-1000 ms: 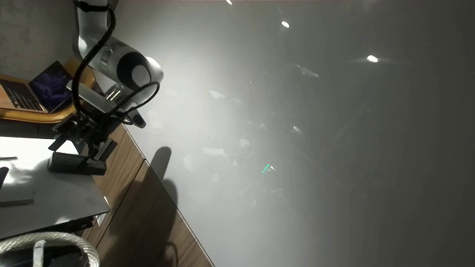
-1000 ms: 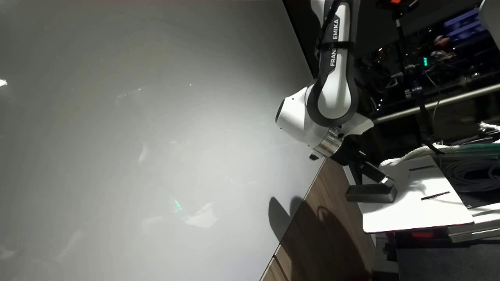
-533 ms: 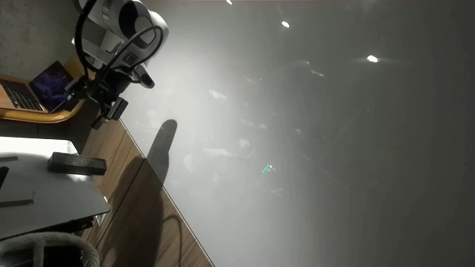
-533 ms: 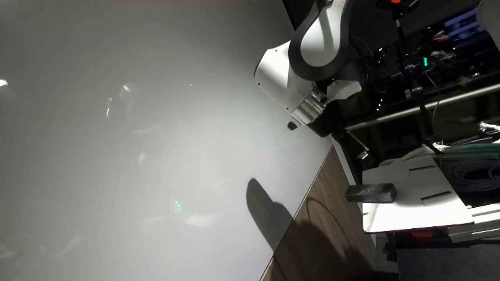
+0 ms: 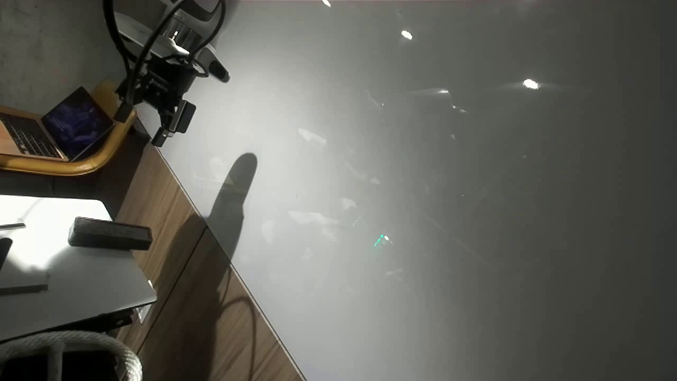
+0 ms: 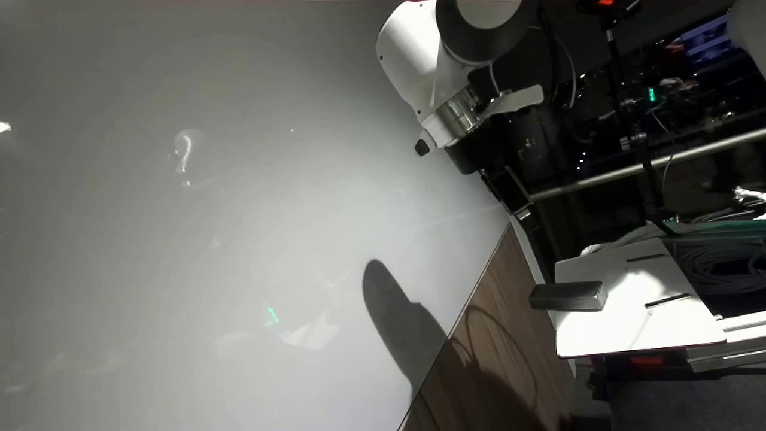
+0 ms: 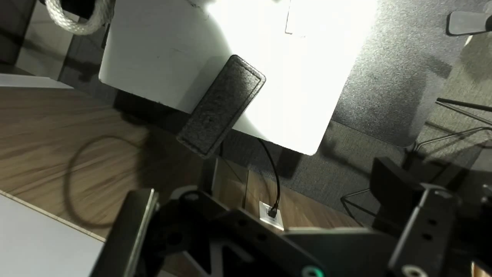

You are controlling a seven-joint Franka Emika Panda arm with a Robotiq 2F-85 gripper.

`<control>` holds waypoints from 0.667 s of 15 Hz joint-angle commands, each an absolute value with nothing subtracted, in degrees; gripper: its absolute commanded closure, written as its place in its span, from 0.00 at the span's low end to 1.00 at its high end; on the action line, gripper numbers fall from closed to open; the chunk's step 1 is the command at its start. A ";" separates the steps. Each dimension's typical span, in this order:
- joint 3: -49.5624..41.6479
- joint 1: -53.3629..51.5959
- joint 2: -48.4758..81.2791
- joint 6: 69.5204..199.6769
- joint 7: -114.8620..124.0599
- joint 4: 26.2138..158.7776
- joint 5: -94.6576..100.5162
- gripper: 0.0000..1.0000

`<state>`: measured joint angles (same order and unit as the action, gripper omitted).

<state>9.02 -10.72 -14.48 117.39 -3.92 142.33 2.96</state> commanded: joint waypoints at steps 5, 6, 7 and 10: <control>9.16 -10.59 -14.46 117.97 -3.96 142.77 2.90 0.00; 9.16 -10.59 -14.45 117.97 -3.96 142.77 2.90 0.00; 9.16 -10.59 -14.46 117.97 -3.96 142.77 2.90 0.00; 9.16 -10.59 -14.46 117.97 -3.96 142.77 2.90 0.00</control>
<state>9.02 -10.72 -14.46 118.12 -3.93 142.87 2.95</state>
